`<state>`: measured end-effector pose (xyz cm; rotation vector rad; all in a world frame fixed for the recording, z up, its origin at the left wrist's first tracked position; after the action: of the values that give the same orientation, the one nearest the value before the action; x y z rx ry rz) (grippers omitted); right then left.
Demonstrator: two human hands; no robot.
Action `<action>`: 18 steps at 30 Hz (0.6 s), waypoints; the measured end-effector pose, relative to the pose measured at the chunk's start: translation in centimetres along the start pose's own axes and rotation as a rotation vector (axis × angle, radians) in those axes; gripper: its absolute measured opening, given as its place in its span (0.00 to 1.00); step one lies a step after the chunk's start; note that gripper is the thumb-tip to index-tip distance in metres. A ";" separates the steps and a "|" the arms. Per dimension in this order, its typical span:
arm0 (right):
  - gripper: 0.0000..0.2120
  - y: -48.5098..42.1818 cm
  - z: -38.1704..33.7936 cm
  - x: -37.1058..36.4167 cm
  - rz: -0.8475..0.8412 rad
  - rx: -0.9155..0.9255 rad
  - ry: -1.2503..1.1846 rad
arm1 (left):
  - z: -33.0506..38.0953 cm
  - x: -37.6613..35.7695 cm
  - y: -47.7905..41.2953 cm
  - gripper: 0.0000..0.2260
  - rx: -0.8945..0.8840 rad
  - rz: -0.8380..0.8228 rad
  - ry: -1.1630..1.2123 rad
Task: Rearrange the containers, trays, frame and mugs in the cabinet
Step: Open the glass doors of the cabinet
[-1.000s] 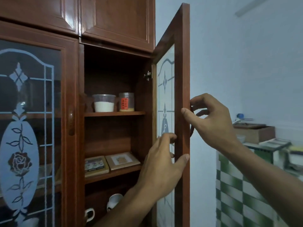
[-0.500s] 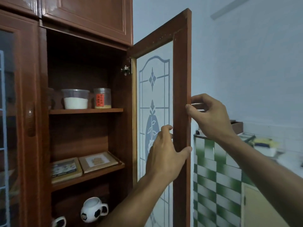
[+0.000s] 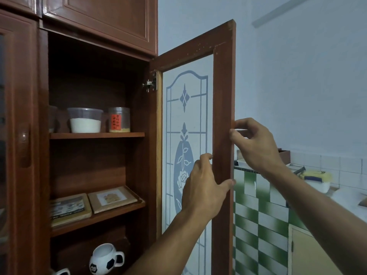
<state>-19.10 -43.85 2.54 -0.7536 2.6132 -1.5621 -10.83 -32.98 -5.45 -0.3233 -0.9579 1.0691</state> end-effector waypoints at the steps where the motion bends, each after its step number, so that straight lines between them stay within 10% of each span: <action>1: 0.04 0.0 0.0 0.0 0.004 -0.002 -0.003 | 0.0 0.0 0.0 0.31 -0.002 -0.002 -0.001; 18: 0.10 3.1 -5.1 -2.9 0.147 0.215 -0.046 | -1.6 4.6 0.7 0.25 -0.068 -0.128 0.016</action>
<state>-18.98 -37.25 1.78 -0.5614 2.3579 -1.7223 -9.33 -28.42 -4.52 -0.3222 -0.9889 0.9177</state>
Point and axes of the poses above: each hand's wrist, its own y-axis away from the middle knuckle, its own x-axis out of the back of the hand, z = x × y, the point moved 4 cm from there along -y, towards the middle knuckle, and after that the axes turned 3 degrees about -z, right-handed, at the moved point
